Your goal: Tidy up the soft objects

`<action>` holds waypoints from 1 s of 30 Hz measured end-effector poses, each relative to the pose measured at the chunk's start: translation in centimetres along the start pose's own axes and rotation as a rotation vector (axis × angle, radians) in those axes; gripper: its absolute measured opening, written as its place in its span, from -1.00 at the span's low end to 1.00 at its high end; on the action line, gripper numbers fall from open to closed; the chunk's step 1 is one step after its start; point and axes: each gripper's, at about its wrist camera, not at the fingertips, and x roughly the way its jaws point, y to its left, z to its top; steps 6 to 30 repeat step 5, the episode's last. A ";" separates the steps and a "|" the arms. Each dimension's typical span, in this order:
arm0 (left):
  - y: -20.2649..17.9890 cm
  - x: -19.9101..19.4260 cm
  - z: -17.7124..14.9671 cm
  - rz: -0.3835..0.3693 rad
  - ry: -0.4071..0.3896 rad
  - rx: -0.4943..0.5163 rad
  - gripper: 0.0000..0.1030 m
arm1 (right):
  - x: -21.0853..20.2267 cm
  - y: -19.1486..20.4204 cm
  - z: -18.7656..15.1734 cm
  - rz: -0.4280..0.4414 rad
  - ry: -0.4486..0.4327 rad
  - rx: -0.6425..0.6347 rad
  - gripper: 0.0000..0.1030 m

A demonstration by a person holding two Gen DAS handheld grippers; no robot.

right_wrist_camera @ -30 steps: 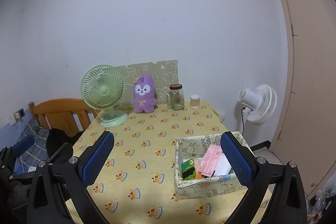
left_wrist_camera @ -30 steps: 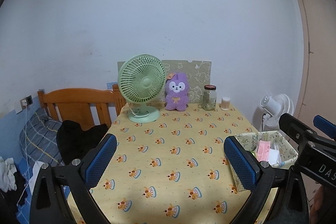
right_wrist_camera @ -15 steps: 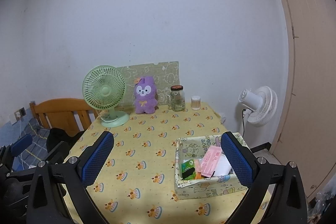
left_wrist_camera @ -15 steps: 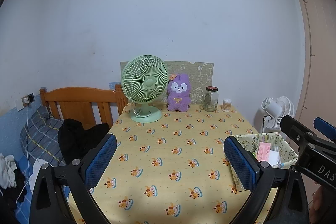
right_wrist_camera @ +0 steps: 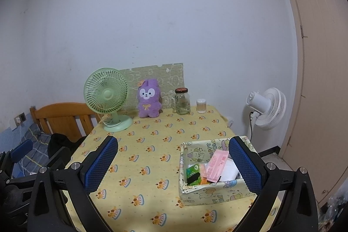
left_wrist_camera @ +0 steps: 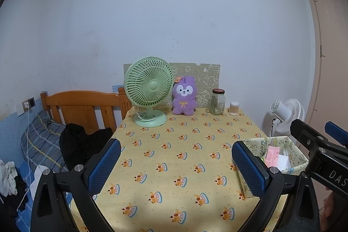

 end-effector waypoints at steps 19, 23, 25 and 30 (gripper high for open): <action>0.0 0.0 0.0 0.000 0.001 0.002 0.99 | 0.0 -0.1 -0.1 -0.001 0.004 0.000 0.99; 0.0 0.0 0.0 0.000 0.001 0.002 0.99 | 0.0 -0.1 -0.1 -0.001 0.004 0.000 0.99; 0.0 0.0 0.0 0.000 0.001 0.002 0.99 | 0.0 -0.1 -0.1 -0.001 0.004 0.000 0.99; 0.0 0.0 0.0 0.000 0.001 0.002 0.99 | 0.0 -0.1 -0.1 -0.001 0.004 0.000 0.99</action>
